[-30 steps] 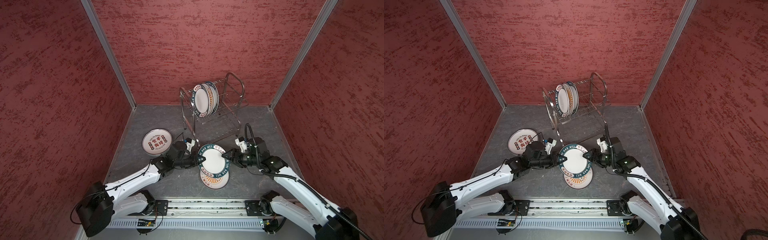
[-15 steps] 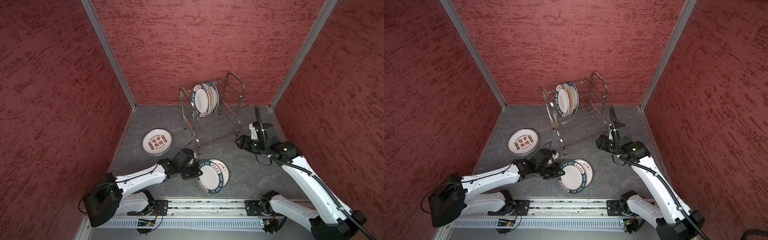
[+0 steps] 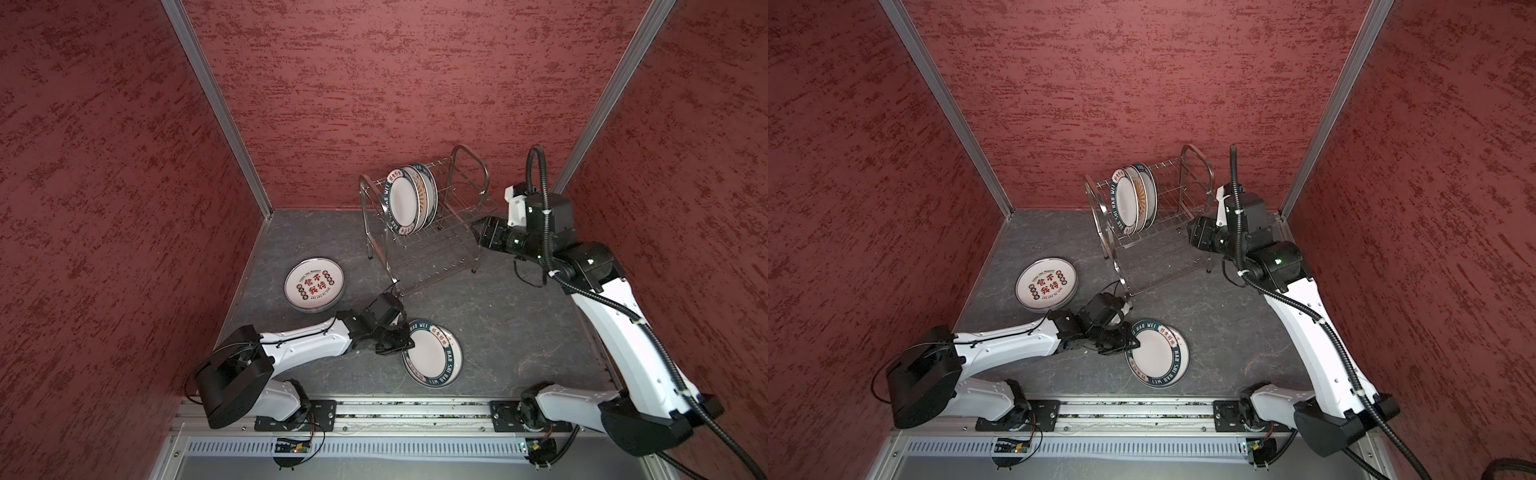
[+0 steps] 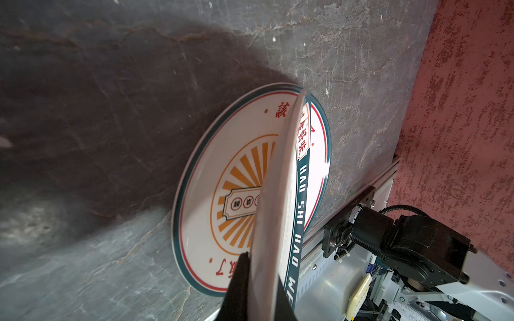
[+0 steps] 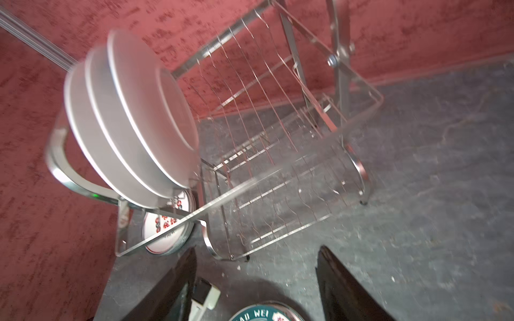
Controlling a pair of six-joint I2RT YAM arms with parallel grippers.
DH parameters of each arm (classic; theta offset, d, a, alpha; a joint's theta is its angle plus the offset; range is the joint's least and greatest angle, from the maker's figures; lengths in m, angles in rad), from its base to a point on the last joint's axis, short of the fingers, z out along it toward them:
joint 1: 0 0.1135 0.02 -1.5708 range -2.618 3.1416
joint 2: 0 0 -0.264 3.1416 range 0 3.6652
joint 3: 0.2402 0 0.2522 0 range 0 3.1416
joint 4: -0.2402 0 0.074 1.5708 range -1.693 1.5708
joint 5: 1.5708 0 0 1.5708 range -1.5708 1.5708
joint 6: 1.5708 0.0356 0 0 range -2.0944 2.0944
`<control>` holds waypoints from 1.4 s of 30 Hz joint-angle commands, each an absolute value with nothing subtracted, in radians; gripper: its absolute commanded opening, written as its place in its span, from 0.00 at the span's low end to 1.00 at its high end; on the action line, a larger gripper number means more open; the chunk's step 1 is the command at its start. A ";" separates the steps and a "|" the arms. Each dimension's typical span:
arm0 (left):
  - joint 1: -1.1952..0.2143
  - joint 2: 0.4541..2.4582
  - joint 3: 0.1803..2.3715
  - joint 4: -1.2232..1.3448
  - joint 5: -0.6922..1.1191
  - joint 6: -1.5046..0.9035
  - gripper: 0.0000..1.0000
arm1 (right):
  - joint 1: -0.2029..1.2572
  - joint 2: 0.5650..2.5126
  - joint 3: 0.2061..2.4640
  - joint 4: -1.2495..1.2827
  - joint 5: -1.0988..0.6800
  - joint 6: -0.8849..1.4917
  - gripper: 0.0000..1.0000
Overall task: Unload the plates from the dish rack
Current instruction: Place the plate on the plate.
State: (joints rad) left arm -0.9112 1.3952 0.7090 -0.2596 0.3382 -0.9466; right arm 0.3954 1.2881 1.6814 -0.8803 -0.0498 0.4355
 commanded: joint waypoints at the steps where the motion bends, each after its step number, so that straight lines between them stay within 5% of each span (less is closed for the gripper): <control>1: -0.923 1.410 0.729 -0.312 0.304 -0.935 0.20 | 0.390 1.352 1.774 -0.836 -0.115 0.377 0.69; 12: -0.928 1.419 0.772 -0.388 0.269 -0.918 0.50 | 0.390 1.567 1.997 -0.855 -0.178 0.347 0.69; 34: -0.912 1.373 0.860 -0.603 0.116 -0.914 0.70 | 0.391 1.748 2.259 -1.003 -0.162 0.267 0.65; 38: -0.847 1.265 0.833 -0.628 0.101 -0.896 0.87 | 0.392 1.805 2.357 -1.031 -0.183 0.258 0.62; 42: -0.777 1.185 0.809 -0.644 0.102 -0.878 0.90 | 0.396 1.838 2.413 -1.045 -0.217 0.261 0.59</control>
State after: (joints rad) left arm -0.8082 1.2167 0.8341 -0.6044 0.1265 -0.9028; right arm 0.3954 1.8336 2.3722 -1.0153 -0.1772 0.2806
